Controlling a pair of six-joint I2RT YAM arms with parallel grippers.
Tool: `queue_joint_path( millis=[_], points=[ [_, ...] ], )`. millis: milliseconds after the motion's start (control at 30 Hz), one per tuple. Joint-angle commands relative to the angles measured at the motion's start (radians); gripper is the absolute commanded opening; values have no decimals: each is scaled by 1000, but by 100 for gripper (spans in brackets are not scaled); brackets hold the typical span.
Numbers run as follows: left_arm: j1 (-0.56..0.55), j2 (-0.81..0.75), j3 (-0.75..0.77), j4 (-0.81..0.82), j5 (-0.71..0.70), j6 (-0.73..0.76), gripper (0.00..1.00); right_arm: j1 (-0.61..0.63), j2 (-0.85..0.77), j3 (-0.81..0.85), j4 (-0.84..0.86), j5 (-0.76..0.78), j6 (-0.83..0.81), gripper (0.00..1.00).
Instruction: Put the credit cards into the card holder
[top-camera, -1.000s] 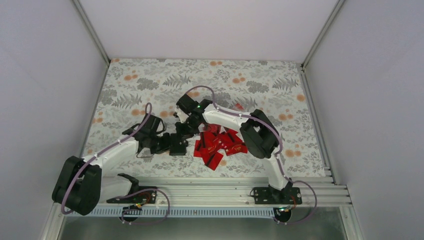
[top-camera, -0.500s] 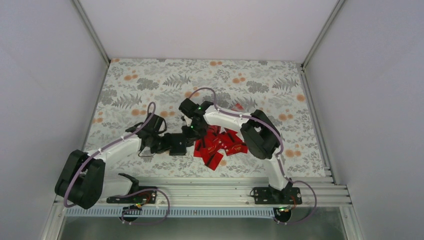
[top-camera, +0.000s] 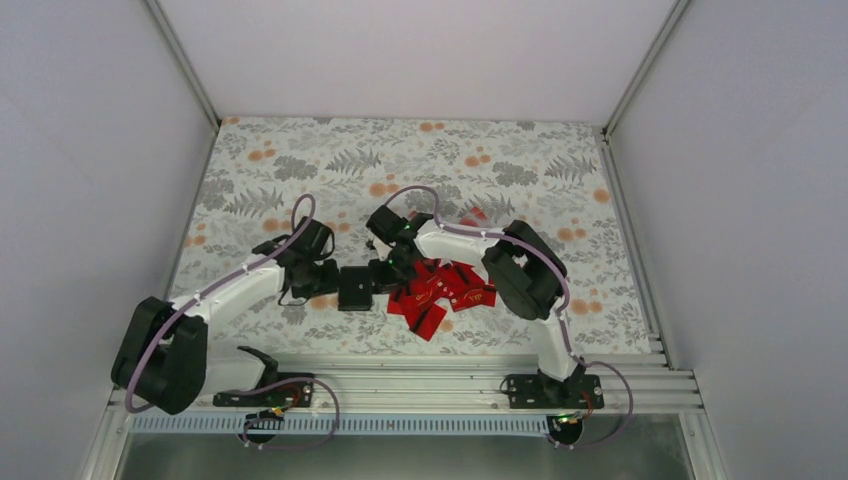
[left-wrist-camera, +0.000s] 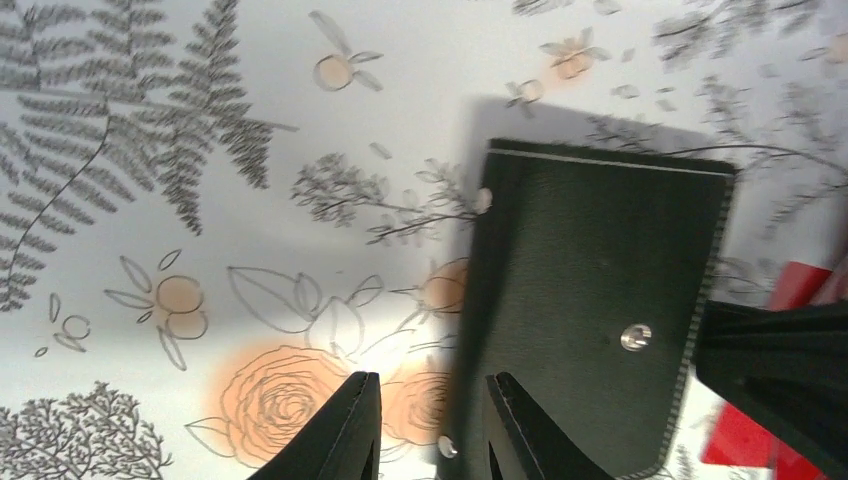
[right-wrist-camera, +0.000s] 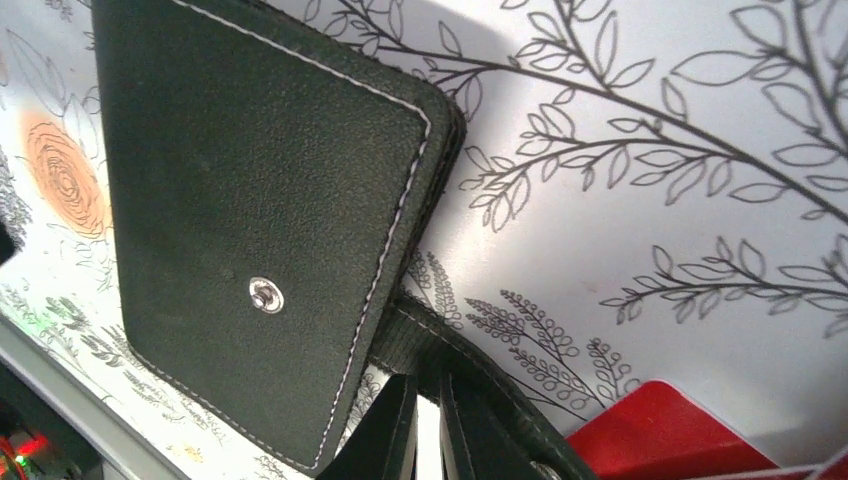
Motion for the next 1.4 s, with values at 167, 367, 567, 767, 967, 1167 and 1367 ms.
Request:
queue_joint_path(
  millis=[167,367,567,767,967,1167,1367],
  points=[
    [-13,99,-15,-12,-36,-33,27,-6,-24,-30,84,-45,-4,7],
    [-39,147,-35,52,12,-33,27,-6,-12,-26,92,-76,-5,7],
    [-56,145,-36,73,37,-40,27,-13,-24,-26,97,-92,-11,7],
    [-58,101,-41,112,94,-41,27,-20,-82,-29,105,-120,-37,7],
    [-61,86,-34,135,115,-46,27,-20,-108,-14,91,-149,-56,7],
    [-64,79,-10,119,104,-48,27,-18,-114,-4,76,-154,-61,7],
    [-64,27,17,64,77,-57,27,-16,-108,12,71,-176,-78,7]
  ],
)
